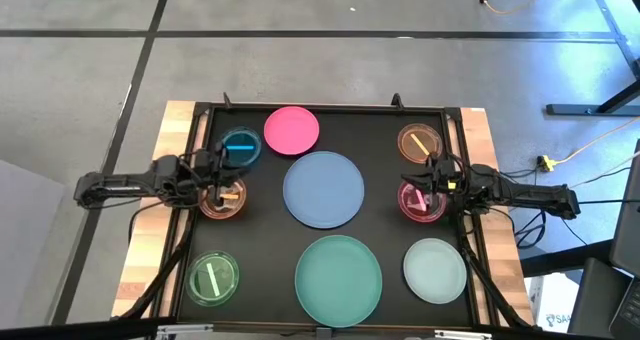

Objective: Stack plastic plates
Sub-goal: Stack the green plate on top of the blue plate

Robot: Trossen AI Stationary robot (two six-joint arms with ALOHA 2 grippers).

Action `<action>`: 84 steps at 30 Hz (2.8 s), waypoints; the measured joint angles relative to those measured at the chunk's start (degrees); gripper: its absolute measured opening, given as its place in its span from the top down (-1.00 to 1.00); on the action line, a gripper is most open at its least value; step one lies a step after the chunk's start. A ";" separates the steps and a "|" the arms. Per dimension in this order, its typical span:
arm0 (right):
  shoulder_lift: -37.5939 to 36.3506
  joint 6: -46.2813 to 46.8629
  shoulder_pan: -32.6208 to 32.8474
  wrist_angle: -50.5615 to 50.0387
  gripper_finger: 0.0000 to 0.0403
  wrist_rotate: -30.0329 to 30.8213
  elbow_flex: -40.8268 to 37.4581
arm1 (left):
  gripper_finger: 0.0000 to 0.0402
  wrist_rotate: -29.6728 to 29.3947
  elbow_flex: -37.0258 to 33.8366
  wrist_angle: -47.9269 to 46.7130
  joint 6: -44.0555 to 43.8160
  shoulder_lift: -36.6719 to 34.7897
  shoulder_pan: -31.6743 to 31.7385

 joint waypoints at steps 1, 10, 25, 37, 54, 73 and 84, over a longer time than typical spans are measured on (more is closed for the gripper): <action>0.00 0.00 0.00 0.18 0.96 0.16 0.00 | 0.92 0.05 0.00 1.40 -0.35 1.54 -0.68; 0.53 -0.01 -0.02 -0.02 0.96 0.27 0.02 | 0.92 -7.39 4.88 8.55 -1.25 20.94 -5.68; 0.50 -4.91 -0.02 5.94 0.96 0.29 0.00 | 0.92 -11.06 24.69 8.56 -2.54 56.17 -13.74; 0.50 -14.39 -0.02 11.57 0.96 -3.23 0.07 | 0.92 -15.53 41.84 3.00 -7.87 81.73 -22.25; 0.50 -15.03 -0.02 11.09 0.96 -3.21 1.64 | 0.75 1.83 60.65 -21.51 -19.59 99.57 -21.19; 0.50 -5.51 0.00 2.79 0.96 -10.36 1.68 | 0.30 5.90 63.46 -31.56 -22.15 99.65 -19.39; 0.50 -5.33 0.00 1.97 0.96 -9.99 1.68 | 0.30 8.04 63.44 -29.96 -22.28 103.26 -19.32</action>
